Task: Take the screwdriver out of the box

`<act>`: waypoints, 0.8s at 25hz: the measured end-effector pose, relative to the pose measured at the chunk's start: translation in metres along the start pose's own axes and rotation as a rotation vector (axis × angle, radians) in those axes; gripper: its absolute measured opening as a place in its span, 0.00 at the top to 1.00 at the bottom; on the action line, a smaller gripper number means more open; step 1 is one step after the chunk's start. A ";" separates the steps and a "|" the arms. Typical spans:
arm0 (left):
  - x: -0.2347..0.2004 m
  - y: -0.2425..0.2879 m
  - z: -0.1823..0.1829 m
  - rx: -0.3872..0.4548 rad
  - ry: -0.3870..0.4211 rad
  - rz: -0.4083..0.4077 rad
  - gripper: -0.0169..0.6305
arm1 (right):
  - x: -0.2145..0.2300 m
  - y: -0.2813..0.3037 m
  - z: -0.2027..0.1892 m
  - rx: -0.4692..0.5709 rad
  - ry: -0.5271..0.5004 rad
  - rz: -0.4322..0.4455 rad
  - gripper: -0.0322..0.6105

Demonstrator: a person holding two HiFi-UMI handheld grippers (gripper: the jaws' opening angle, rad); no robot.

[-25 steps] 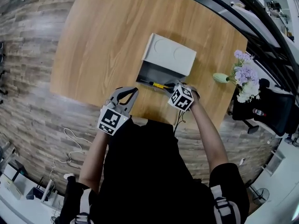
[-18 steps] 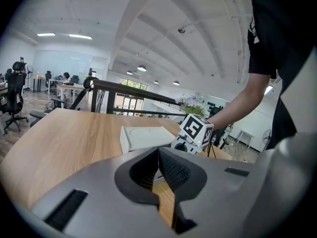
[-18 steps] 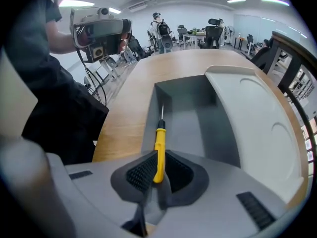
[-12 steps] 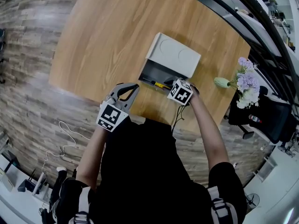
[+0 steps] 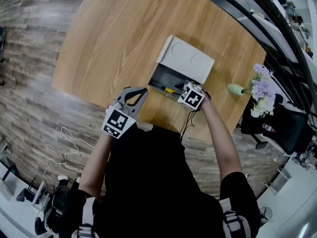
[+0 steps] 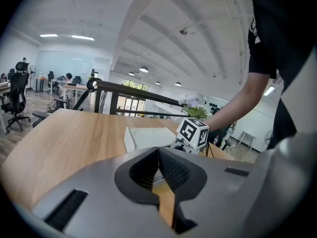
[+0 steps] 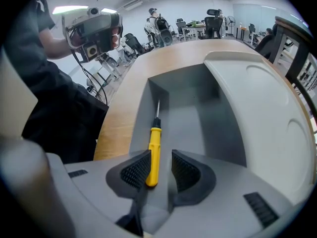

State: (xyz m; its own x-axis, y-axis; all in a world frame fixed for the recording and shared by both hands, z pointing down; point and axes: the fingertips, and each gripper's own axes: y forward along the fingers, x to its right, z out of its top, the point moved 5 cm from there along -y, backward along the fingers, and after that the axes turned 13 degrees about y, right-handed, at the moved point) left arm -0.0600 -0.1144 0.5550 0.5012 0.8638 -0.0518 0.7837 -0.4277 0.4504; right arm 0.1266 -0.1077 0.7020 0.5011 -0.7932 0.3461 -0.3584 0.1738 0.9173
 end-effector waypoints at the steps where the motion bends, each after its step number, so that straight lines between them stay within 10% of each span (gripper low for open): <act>1: 0.000 0.000 -0.001 -0.002 0.002 -0.002 0.94 | 0.000 0.000 0.000 -0.001 0.003 -0.002 0.76; 20: -0.007 0.002 0.007 -0.008 0.057 -0.024 0.94 | -0.011 -0.006 0.018 0.139 -0.187 -0.322 0.69</act>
State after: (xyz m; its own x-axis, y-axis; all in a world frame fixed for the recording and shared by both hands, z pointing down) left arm -0.0592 -0.1230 0.5506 0.4608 0.8874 -0.0119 0.7921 -0.4051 0.4567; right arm 0.1093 -0.1105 0.6895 0.4579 -0.8889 -0.0085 -0.3157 -0.1716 0.9332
